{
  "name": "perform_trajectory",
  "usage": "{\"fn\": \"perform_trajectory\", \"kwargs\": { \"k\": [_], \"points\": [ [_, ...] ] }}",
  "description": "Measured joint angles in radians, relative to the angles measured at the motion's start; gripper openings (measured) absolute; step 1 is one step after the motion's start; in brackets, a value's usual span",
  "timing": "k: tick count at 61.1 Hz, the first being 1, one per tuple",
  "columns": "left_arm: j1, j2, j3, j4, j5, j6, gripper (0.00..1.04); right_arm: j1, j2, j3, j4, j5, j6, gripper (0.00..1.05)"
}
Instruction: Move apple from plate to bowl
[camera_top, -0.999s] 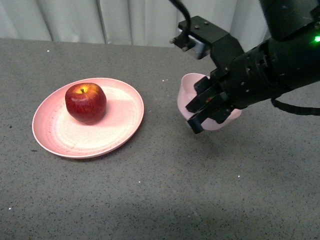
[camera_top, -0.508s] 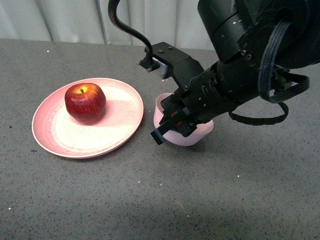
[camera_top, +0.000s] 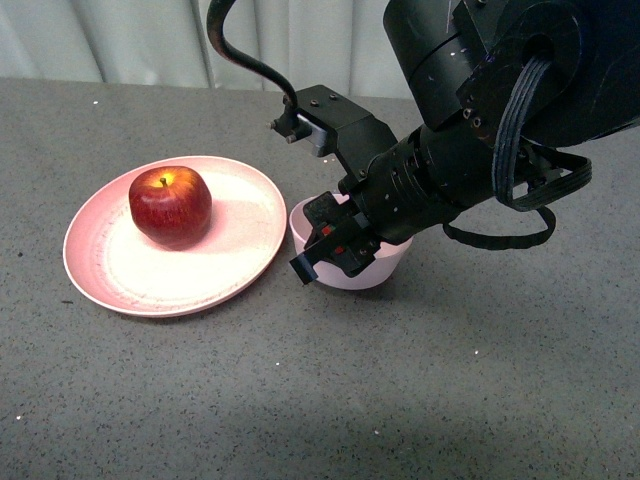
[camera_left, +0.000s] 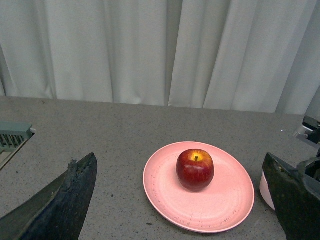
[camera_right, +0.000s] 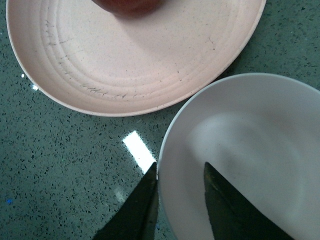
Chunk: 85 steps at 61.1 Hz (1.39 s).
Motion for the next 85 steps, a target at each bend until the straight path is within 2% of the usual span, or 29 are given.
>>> {"fn": "perform_trajectory", "kwargs": {
  "k": [9,19,28,33,35,40,43,52,65,80,85],
  "points": [
    [0.000,0.000,0.000,0.000,0.000,0.000,0.98,-0.019,-0.065,-0.075,0.134,0.021,0.064,0.70],
    [0.000,0.000,0.000,0.000,0.000,0.000,0.98,-0.068,-0.221,-0.211,0.380,0.151,0.177,0.97],
    [0.000,0.000,0.000,0.000,0.000,0.000,0.98,-0.140,-0.373,-0.372,0.522,0.231,0.264,0.95],
    [0.000,0.000,0.000,0.000,0.000,0.000,0.98,-0.180,-0.443,-0.449,0.557,0.238,0.295,0.95],
    [0.000,0.000,0.000,0.000,0.000,0.000,0.98,-0.184,-0.451,-0.486,0.624,0.304,0.295,0.92],
    [0.000,0.000,0.000,0.000,0.001,0.000,0.98,-0.208,-0.482,-0.651,0.963,0.566,0.274,0.77],
    [0.000,0.000,0.000,0.000,-0.003,0.000,0.98,-0.227,-0.521,-0.732,1.074,0.615,0.269,0.68],
    [0.000,0.000,0.000,0.000,-0.001,0.000,0.98,-0.274,-0.649,-0.849,1.120,0.587,0.263,0.43],
    [0.000,0.000,0.000,0.000,0.000,0.000,0.98,-0.334,-0.836,-0.982,1.054,0.526,0.259,0.00],
    [0.000,0.000,0.000,0.000,0.000,0.000,0.98,-0.384,-1.066,-1.075,0.914,0.478,0.259,0.01],
    [0.000,0.000,0.000,0.000,0.000,0.000,0.98,-0.436,-1.134,-1.092,0.864,0.406,0.258,0.01]
  ]
}}
